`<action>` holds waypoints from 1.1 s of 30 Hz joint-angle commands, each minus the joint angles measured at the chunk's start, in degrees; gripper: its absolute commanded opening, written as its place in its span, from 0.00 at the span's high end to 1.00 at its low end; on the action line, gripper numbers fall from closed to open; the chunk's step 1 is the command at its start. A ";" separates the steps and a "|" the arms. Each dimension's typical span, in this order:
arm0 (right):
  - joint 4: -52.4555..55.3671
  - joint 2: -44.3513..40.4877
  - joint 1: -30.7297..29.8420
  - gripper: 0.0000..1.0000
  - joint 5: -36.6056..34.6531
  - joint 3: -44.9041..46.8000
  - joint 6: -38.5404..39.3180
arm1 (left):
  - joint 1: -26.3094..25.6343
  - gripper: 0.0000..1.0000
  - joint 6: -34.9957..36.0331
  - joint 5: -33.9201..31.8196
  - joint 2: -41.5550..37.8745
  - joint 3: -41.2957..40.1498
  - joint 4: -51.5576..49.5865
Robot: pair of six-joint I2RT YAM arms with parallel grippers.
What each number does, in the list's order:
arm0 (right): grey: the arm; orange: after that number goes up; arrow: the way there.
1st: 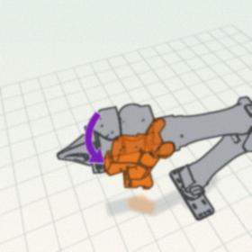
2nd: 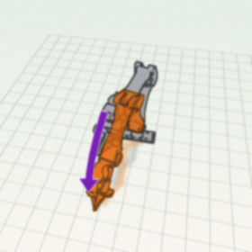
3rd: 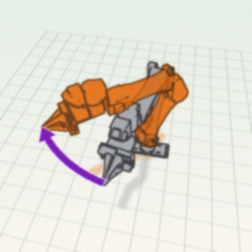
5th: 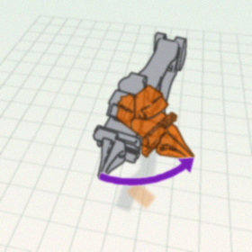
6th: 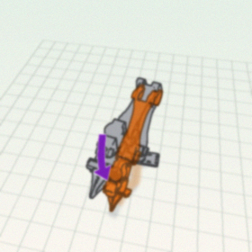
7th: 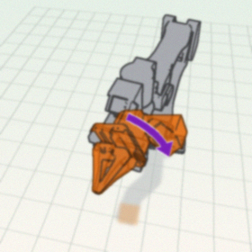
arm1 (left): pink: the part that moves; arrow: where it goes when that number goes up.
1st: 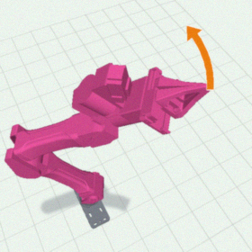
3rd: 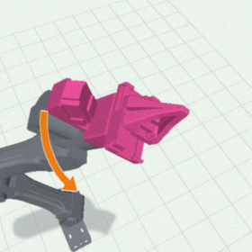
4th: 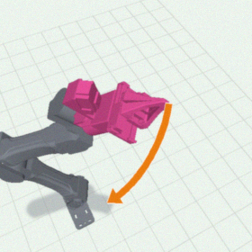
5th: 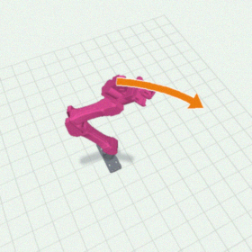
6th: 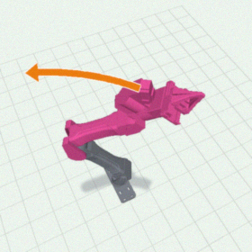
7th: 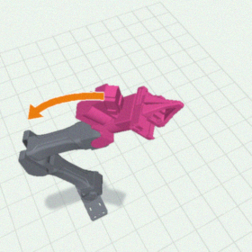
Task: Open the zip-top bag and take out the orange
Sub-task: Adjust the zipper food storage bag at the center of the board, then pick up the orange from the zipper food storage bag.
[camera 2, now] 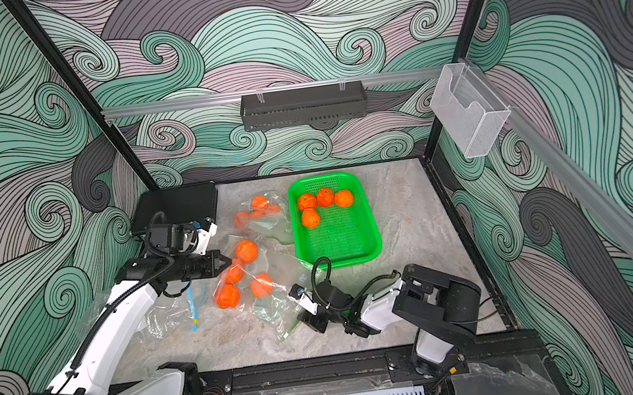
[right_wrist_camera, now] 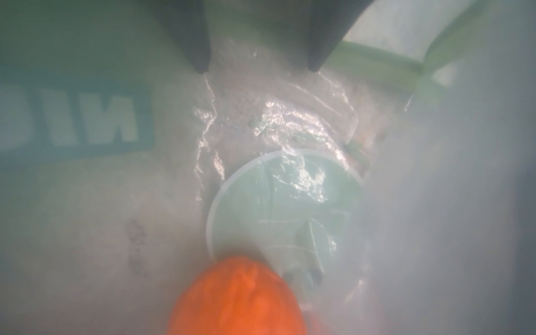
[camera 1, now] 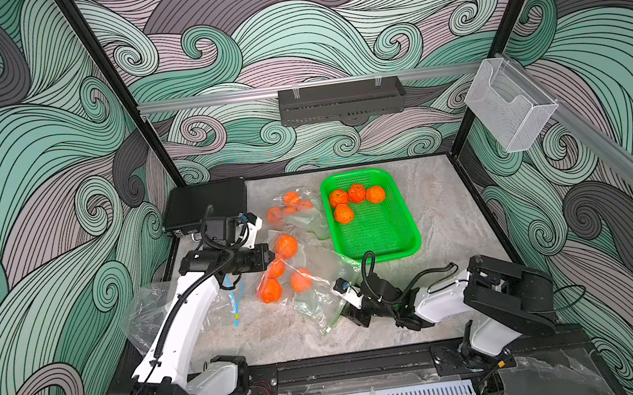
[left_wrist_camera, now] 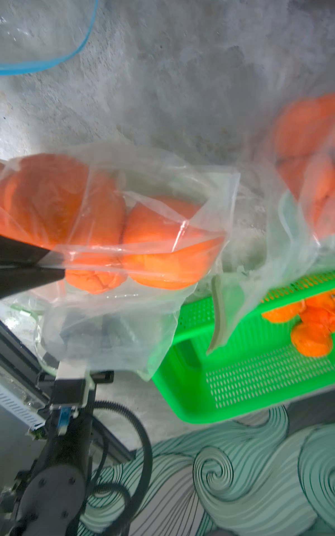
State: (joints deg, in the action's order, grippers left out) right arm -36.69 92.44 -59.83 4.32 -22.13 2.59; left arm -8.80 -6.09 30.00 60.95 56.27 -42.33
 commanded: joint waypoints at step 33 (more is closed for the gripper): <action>-10.11 3.36 0.22 0.45 6.55 -0.73 -1.96 | -4.18 0.78 3.83 -11.87 14.21 3.96 2.17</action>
State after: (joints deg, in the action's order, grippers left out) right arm -45.01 94.87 -59.83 9.76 -21.63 2.07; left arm -12.95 -4.25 21.52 72.10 55.46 -36.53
